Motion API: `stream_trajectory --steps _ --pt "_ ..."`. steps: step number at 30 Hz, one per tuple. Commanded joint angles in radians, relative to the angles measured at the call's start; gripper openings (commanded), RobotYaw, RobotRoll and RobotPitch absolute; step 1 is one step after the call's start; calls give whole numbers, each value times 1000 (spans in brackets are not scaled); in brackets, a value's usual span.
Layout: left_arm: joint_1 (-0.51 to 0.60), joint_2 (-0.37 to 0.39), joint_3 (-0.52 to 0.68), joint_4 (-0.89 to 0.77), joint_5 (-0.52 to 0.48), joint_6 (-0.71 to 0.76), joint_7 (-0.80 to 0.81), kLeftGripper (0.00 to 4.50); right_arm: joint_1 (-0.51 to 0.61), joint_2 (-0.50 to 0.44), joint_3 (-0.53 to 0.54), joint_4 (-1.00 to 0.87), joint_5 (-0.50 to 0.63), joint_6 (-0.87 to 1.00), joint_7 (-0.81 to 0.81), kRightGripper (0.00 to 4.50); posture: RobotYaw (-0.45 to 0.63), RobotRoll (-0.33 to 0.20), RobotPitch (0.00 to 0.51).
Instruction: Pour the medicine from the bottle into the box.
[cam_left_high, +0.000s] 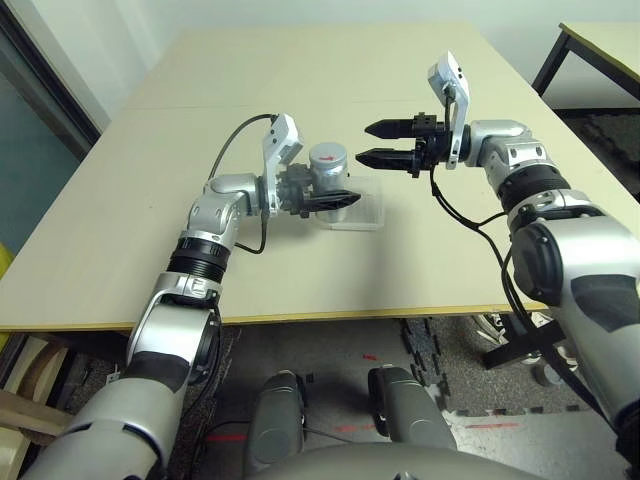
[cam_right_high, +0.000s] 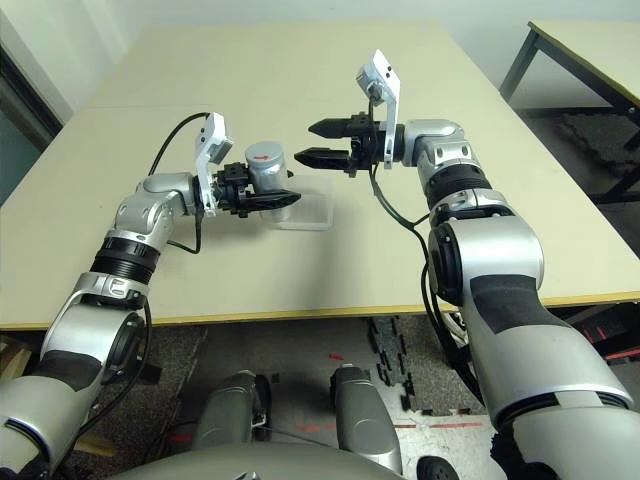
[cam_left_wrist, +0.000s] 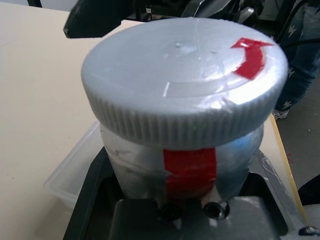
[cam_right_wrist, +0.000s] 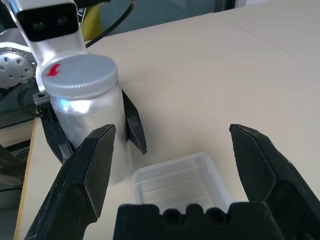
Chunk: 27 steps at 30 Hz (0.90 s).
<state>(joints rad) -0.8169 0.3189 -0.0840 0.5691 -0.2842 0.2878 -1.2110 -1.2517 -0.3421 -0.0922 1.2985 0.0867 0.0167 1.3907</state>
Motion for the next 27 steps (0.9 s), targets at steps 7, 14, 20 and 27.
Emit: stream_trajectory --steps 7,14,20,27 --pt "-21 10 5 40 8 -26 -6 2685 -1 -6 0 -4 -6 35 114 4500 -168 0 56" --pt "-27 9 3 57 10 -36 -6 2685 -23 25 -7 -29 15 52 183 4500 -174 0 56" --pt "-31 1 -1 60 11 -38 -6 2685 -32 60 -5 -41 26 55 182 4500 -178 0 56" --pt "-26 -4 -4 53 12 -36 -8 2685 -40 93 -6 -46 30 53 167 4500 -180 0 54"
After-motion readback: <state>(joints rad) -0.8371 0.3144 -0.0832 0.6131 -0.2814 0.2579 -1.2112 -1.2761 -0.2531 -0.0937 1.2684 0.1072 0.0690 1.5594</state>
